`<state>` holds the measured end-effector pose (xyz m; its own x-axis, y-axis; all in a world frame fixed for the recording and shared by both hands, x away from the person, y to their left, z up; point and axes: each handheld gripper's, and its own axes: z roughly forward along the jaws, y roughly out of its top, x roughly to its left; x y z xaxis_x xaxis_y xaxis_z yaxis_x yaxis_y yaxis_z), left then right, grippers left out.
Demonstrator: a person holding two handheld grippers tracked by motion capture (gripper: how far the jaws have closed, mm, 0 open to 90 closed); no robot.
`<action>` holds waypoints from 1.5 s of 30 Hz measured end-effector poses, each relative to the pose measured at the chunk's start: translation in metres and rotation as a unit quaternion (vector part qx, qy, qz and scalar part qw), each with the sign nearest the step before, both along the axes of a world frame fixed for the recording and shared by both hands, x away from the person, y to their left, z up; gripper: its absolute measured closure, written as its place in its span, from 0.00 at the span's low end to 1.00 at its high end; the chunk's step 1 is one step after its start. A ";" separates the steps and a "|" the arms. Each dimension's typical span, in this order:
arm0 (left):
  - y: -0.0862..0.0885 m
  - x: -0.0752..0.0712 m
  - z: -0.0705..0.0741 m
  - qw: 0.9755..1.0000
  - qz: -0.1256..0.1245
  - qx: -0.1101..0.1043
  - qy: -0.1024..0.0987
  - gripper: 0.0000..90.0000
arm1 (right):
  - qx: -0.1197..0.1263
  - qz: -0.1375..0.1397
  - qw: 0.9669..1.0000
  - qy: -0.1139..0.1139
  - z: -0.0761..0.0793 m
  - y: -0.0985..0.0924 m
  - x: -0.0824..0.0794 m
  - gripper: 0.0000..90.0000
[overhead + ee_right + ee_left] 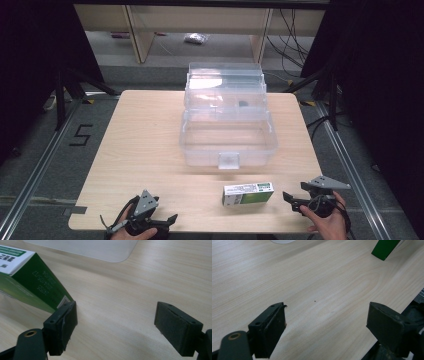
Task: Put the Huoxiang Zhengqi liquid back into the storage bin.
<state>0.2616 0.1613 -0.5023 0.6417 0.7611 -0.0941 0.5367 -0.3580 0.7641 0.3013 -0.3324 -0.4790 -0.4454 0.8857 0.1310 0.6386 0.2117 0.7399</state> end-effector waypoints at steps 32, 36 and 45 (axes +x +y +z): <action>0.001 0.001 0.001 1.000 0.002 0.007 0.006 0.17 | -0.052 0.095 0.994 -0.006 0.036 0.021 -0.006 0.22; 0.001 0.001 0.001 1.000 0.003 0.009 0.005 0.17 | -0.060 0.109 0.992 -0.005 0.041 0.024 -0.007 0.22; 0.000 0.002 0.001 1.000 0.000 0.007 0.008 0.17 | -0.081 0.159 0.984 -0.022 0.054 0.037 -0.006 0.21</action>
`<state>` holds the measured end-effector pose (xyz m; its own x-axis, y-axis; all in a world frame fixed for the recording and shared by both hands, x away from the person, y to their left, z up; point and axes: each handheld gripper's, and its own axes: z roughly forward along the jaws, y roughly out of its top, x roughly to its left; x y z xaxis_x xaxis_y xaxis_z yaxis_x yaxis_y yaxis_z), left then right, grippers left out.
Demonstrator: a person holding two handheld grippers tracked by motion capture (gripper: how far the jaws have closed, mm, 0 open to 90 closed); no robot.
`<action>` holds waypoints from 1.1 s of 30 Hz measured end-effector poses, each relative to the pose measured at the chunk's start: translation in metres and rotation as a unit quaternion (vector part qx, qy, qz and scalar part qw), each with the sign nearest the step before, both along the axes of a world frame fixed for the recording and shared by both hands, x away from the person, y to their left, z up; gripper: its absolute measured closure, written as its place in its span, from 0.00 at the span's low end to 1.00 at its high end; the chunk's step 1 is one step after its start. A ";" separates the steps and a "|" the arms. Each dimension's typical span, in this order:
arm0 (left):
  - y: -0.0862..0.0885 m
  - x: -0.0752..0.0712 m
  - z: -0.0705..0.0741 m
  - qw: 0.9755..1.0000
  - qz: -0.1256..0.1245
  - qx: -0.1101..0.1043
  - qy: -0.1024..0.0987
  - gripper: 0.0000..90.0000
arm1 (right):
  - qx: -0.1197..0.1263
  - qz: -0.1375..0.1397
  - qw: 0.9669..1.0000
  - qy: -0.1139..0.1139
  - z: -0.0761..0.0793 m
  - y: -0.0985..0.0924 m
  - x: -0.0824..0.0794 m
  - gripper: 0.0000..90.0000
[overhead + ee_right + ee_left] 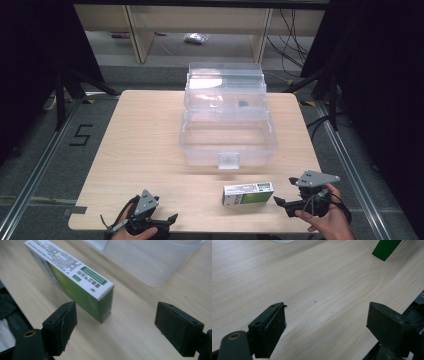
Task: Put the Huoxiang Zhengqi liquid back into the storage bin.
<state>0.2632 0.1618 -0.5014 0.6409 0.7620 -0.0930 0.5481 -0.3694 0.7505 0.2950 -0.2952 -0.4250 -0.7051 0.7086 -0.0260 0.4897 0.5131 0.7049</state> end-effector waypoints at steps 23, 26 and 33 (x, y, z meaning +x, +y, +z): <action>0.000 -0.001 0.000 1.000 0.002 -0.004 0.004 0.17 | -0.087 0.123 0.989 0.010 0.021 0.065 0.029 0.22; 0.001 -0.001 0.000 1.000 0.003 -0.003 0.003 0.17 | -0.096 0.129 0.987 0.013 0.021 0.069 0.031 0.22; 0.000 0.000 0.001 1.000 0.002 -0.003 0.001 0.17 | -0.107 0.146 0.983 0.021 0.021 0.080 0.037 0.22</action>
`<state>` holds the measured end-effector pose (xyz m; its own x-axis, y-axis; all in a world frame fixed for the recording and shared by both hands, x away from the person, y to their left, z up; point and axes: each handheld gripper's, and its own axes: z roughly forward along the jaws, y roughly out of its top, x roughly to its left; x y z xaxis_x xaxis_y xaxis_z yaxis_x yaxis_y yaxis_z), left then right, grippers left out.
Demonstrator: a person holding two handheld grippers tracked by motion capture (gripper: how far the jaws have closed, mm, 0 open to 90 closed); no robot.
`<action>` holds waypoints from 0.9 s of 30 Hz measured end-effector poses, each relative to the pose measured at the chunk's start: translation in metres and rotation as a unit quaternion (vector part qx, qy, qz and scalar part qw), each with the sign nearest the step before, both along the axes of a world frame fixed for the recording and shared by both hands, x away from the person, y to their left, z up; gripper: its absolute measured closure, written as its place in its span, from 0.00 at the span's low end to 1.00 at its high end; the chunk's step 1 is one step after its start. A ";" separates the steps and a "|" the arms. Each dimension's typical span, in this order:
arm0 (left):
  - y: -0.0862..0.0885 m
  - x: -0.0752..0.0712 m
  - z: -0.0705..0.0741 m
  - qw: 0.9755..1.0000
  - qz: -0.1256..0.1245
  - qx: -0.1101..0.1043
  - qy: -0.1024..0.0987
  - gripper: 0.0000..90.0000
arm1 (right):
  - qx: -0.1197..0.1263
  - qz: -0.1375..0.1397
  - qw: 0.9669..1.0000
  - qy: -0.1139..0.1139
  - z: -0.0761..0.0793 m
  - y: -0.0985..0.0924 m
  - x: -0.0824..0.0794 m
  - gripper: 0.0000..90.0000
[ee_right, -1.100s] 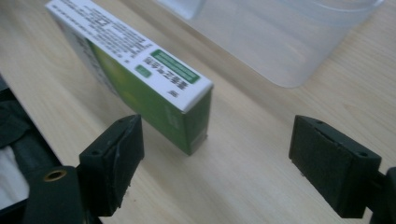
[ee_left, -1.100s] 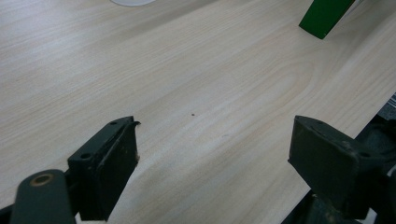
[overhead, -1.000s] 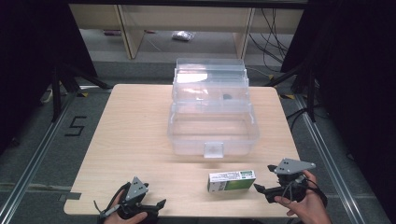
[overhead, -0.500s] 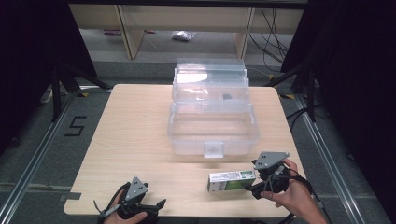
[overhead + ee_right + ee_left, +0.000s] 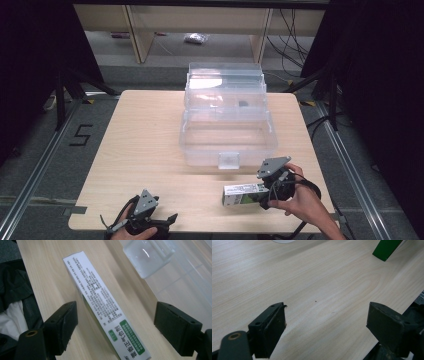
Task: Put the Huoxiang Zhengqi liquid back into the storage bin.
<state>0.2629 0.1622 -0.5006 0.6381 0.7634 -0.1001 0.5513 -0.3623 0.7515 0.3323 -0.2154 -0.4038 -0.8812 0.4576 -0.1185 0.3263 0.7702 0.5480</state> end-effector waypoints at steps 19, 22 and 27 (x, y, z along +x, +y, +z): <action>0.000 0.000 0.000 1.000 0.000 0.000 0.001 0.17 | -0.052 0.056 0.997 0.026 -0.008 0.028 0.010 0.23; 0.000 0.000 0.000 1.000 0.002 0.000 -0.001 0.17 | -0.061 0.057 0.996 0.034 -0.010 0.033 0.011 0.23; 0.000 0.000 0.000 1.000 0.001 0.000 0.001 0.17 | -0.077 0.054 0.995 0.043 -0.014 0.039 0.013 0.23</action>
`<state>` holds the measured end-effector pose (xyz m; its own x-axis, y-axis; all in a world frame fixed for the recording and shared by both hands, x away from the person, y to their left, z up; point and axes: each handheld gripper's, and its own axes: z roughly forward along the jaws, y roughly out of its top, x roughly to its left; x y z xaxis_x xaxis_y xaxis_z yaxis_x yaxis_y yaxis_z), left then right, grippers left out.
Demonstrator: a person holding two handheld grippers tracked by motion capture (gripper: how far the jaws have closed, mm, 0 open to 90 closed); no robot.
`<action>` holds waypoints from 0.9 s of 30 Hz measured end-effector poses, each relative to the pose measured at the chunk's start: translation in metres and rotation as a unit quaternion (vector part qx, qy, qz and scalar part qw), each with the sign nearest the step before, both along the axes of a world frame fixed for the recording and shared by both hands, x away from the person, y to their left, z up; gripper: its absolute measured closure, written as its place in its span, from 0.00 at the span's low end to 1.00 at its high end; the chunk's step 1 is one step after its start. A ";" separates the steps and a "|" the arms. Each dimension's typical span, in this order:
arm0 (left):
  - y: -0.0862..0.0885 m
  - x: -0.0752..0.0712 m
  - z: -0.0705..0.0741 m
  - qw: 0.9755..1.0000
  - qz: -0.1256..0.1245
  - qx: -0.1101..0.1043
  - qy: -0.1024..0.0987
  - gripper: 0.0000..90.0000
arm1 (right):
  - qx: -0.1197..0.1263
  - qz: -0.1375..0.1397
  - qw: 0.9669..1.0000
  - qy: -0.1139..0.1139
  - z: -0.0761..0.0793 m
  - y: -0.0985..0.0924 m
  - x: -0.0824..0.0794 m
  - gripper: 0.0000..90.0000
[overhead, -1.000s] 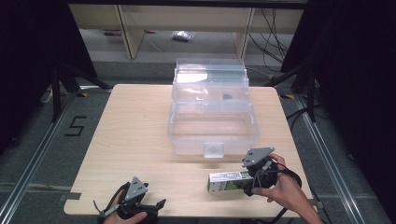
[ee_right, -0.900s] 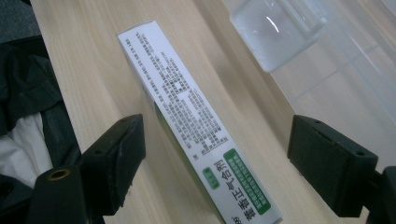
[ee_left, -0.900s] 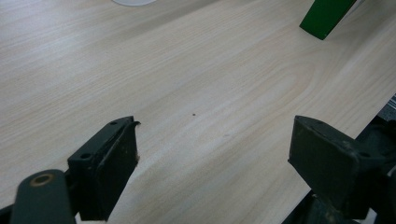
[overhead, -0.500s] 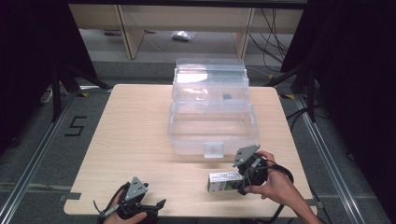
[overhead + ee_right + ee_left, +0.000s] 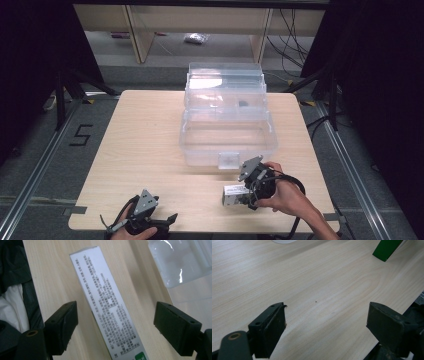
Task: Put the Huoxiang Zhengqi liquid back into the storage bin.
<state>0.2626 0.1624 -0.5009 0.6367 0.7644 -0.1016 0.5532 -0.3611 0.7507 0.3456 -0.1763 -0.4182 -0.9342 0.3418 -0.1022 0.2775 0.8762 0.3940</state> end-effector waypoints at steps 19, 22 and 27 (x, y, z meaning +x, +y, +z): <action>0.000 0.001 -0.001 1.000 0.004 -0.001 -0.008 0.17 | -0.037 0.026 0.999 0.022 -0.016 0.008 0.013 0.26; 0.000 0.000 -0.001 1.000 0.006 -0.001 -0.009 0.17 | -0.043 0.031 0.998 0.031 -0.019 0.009 0.014 0.27; -0.001 0.000 -0.001 1.000 0.007 -0.002 -0.010 0.17 | -0.048 0.027 0.998 0.036 -0.022 0.010 0.015 0.30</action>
